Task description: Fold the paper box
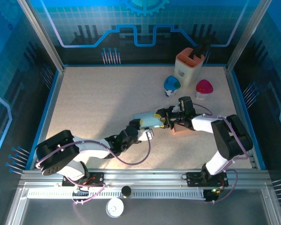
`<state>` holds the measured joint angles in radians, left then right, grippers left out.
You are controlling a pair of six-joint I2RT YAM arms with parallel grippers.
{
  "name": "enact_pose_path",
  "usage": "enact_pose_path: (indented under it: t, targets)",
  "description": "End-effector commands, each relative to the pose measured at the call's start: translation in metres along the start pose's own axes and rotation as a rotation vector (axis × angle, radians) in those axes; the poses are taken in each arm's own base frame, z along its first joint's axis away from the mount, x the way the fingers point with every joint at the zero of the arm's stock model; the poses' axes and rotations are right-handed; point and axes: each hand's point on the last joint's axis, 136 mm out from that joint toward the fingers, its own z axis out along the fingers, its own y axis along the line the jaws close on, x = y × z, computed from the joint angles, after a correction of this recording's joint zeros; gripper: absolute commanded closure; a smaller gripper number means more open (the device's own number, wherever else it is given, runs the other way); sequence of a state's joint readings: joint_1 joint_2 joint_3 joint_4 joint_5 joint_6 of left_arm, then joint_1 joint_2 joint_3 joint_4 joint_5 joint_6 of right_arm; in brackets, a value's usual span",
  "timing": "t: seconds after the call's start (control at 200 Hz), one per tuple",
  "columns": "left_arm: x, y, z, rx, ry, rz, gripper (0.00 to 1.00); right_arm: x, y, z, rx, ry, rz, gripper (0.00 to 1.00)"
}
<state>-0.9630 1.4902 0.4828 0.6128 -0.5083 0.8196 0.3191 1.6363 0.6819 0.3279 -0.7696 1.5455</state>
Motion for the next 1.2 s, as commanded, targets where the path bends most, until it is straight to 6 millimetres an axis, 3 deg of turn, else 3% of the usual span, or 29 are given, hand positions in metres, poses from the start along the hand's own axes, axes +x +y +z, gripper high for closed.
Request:
enact_pose_path:
  t: [0.0,0.29,0.64,0.875,1.055,1.191]
  targets:
    - [-0.017,0.019,0.003,-0.061,-0.044,-0.018,0.44,0.009,0.009,-0.005,-0.031,0.032,-0.007,0.61]
    - [-0.017,0.012,0.006,-0.016,-0.027,-0.007,0.54,0.009,0.005,-0.006,-0.042,0.023,0.009,0.59]
    - [-0.006,-0.008,-0.011,0.226,0.090,-0.106,0.67,0.003,0.011,-0.023,-0.064,-0.047,-0.029,0.34]
    - [-0.003,-0.020,-0.021,0.370,0.190,-0.219,0.68,0.003,0.021,-0.062,-0.001,-0.169,-0.138,0.21]
    - [-0.001,-0.028,-0.031,0.470,0.286,-0.278,0.68,0.005,0.026,-0.093,0.064,-0.295,-0.251,0.19]
    - [0.002,-0.031,-0.039,0.553,0.353,-0.340,0.69,0.009,0.016,-0.115,0.158,-0.405,-0.340,0.21]
